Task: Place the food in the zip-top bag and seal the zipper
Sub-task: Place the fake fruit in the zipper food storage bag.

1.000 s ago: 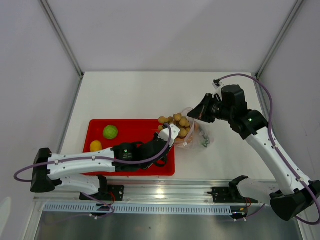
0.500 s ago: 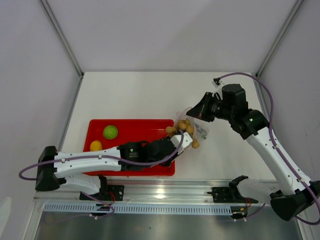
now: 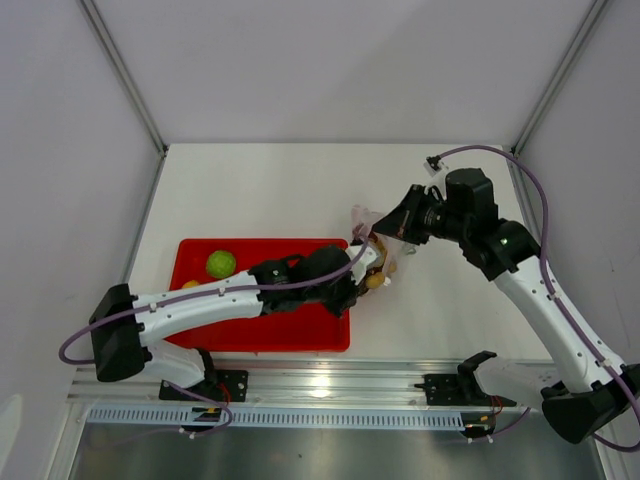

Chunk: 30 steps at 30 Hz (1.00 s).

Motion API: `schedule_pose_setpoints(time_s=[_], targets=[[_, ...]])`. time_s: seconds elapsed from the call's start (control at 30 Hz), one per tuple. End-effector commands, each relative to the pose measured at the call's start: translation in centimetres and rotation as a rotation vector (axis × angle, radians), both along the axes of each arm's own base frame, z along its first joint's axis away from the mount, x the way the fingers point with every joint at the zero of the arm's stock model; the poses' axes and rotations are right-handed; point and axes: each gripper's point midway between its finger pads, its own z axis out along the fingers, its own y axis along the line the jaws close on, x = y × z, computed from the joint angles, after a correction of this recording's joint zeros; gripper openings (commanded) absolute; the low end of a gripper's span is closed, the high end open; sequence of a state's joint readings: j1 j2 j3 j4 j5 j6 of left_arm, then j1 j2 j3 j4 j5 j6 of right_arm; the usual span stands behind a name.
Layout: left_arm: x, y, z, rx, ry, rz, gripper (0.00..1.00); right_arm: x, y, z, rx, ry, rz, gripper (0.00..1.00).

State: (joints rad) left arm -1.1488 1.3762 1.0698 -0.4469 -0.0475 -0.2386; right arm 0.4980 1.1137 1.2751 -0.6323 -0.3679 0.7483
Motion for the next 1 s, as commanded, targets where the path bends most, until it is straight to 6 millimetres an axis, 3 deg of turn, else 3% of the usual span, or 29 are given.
schedule_pose_setpoints(time_s=[0.0, 0.23, 0.37, 0.63, 0.77, 0.97], targets=[[-0.6, -0.1, 2.6, -0.130, 0.151, 0.033, 0.01, -1.0, 0.2, 3.8, 0.075, -0.111, 0.042, 0.00], [0.2, -1.1, 5.9, -0.154, 0.251, 0.105, 0.00, -1.5, 0.4, 3.9, 0.096, -0.111, 0.054, 0.00], [0.1, -1.6, 4.7, -0.092, 0.311, 0.115, 0.00, -1.5, 0.4, 3.6, 0.086, -0.110, 0.059, 0.00], [0.7, -2.1, 4.4, -0.069, 0.324, 0.177, 0.00, -1.4, 0.8, 2.9, 0.086, -0.105, 0.071, 0.00], [0.2, -2.4, 3.8, -0.042, 0.330, 0.177, 0.01, 0.0, 0.3, 2.7, 0.065, -0.110, -0.002, 0.00], [-1.2, -3.2, 4.7, -0.051, 0.326, 0.138, 0.03, 1.9, 0.0, 1.4, 0.016, -0.095, -0.074, 0.00]])
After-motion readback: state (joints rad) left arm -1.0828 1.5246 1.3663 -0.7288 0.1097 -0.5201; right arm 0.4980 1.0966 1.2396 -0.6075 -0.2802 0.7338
